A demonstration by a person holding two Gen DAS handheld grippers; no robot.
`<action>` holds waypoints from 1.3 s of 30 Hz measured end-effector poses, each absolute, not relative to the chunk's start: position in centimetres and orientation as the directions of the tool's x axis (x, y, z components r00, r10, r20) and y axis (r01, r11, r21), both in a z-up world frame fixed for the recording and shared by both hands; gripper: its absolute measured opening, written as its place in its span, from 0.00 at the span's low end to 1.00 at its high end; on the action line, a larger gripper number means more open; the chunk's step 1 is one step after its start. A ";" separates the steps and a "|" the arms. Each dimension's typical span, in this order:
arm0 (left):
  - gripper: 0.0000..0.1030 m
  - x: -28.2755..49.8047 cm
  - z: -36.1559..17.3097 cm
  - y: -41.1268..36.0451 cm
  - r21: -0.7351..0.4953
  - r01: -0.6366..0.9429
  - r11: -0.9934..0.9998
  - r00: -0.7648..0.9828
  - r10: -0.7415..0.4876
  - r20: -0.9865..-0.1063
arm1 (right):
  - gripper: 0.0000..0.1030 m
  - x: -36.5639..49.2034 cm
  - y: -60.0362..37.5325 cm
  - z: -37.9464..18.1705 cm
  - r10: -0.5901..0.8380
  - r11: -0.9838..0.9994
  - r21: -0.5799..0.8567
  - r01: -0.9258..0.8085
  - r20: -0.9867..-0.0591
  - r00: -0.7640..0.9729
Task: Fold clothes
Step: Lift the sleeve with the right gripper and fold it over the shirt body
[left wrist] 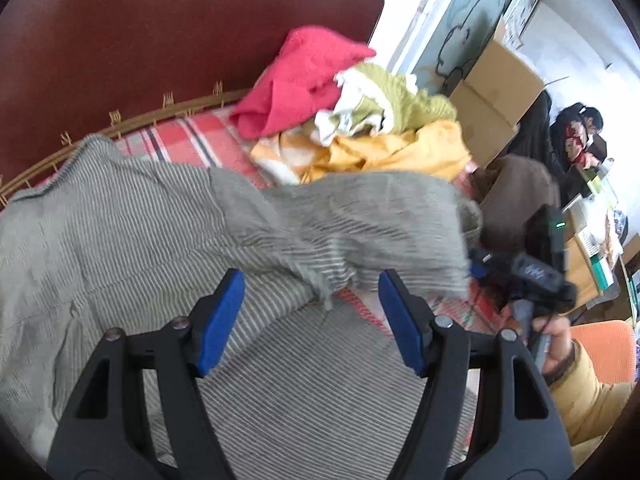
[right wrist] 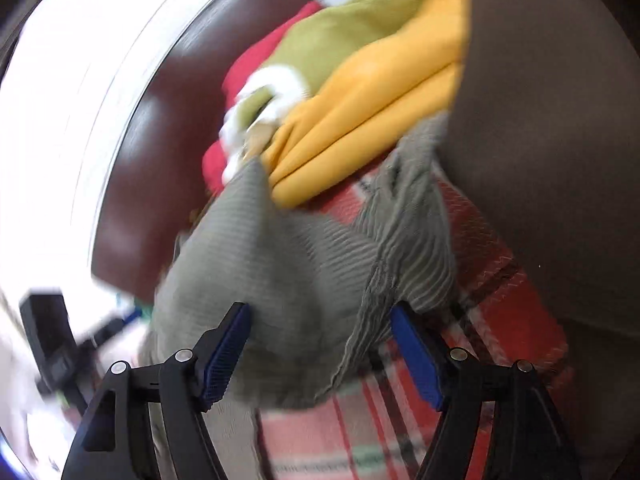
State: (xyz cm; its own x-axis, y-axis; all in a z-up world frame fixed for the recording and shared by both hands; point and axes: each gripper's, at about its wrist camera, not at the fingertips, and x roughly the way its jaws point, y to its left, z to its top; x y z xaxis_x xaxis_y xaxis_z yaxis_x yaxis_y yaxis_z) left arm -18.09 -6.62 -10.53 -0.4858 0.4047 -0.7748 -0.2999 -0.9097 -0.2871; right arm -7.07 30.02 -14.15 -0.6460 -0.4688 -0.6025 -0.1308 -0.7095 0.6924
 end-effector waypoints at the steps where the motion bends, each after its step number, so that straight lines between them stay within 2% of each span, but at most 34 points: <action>1: 0.69 -18.3 -11.2 -6.6 -0.283 -0.296 -0.912 -0.473 0.397 -0.787 | 0.72 -6.5 30.1 -13.8 -0.442 -0.710 0.689 -0.145 -0.596 -0.671; 4: 0.69 -18.6 -13.1 -6.6 -0.293 -0.291 -0.911 -0.428 0.398 -0.811 | 0.72 -4.5 30.2 -12.8 -0.343 -0.730 0.658 -0.186 -0.588 -0.733; 5: 0.69 -18.5 -13.6 -6.5 -0.293 -0.298 -0.908 -0.416 0.400 -0.816 | 0.72 -4.0 30.3 -12.6 -0.331 -0.726 0.661 -0.190 -0.578 -0.746; 9: 0.69 -18.6 -15.0 -6.1 -0.284 -0.301 -0.910 -0.391 0.389 -0.834 | 0.73 -5.4 31.3 -13.5 -0.293 -0.710 0.646 -0.282 -0.634 -0.716; 12: 0.69 -18.5 -15.0 -6.0 -0.271 -0.308 -0.912 -0.393 0.382 -0.837 | 0.71 -7.3 31.6 -14.2 -0.292 -0.687 0.666 -0.292 -0.620 -0.728; 13: 0.69 -18.4 -14.7 -6.2 -0.276 -0.306 -0.911 -0.402 0.386 -0.830 | 0.66 -7.7 31.5 -14.3 -0.297 -0.690 0.669 -0.277 -0.610 -0.735; 14: 0.69 -18.3 -14.4 -6.4 -0.280 -0.304 -0.911 -0.411 0.391 -0.823 | 0.33 -8.4 31.5 -14.6 -0.317 -0.686 0.678 -0.265 -0.606 -0.730; 15: 0.69 -18.2 -13.9 -6.7 -0.290 -0.298 -0.910 -0.426 0.398 -0.813 | 0.14 -8.9 31.5 -14.6 -0.341 -0.681 0.688 -0.252 -0.602 -0.722; 17: 0.69 -17.7 -12.9 -7.4 -0.326 -0.306 -0.894 -0.453 0.438 -0.777 | 0.14 -9.3 31.4 -13.7 -0.372 -0.678 0.704 -0.213 -0.578 -0.726; 19: 0.70 -17.8 -12.5 -7.6 -0.370 -0.326 -0.870 -0.449 0.487 -0.749 | 0.14 -9.2 31.2 -10.6 -0.369 -0.714 0.690 -0.121 -0.517 -0.773; 25: 0.73 -21.8 -15.0 -5.2 -0.503 -0.320 -0.803 -0.349 0.593 -0.725 | 0.13 -10.1 30.9 3.1 -0.441 -0.731 0.653 0.200 -0.228 -0.868; 27: 0.73 -23.2 -15.0 -4.6 -0.513 -0.307 -0.802 -0.365 0.597 -0.715 | 0.13 -10.7 30.0 7.4 -0.470 -0.737 0.614 0.281 -0.168 -0.866; 31: 0.73 -26.4 -15.0 -5.3 -0.575 -0.245 -0.781 -0.414 0.620 -0.666 | 0.13 -12.3 26.1 11.4 -0.563 -0.724 0.561 0.401 -0.145 -0.814; 35: 0.73 -26.7 -17.0 -8.0 -0.665 -0.152 -0.731 -0.390 0.662 -0.639 | 0.13 -14.6 20.6 10.6 -0.633 -0.710 0.530 0.463 -0.193 -0.750; 37: 0.73 -25.1 -16.9 -11.0 -0.763 -0.116 -0.636 -0.420 0.727 -0.543 | 0.13 -14.7 18.4 9.7 -0.675 -0.684 0.533 0.498 -0.205 -0.709; 39: 0.73 -22.7 -15.3 -14.6 -0.793 -0.121 -0.598 -0.493 0.729 -0.475 | 0.13 -15.5 15.5 9.1 -0.711 -0.659 0.532 0.531 -0.210 -0.671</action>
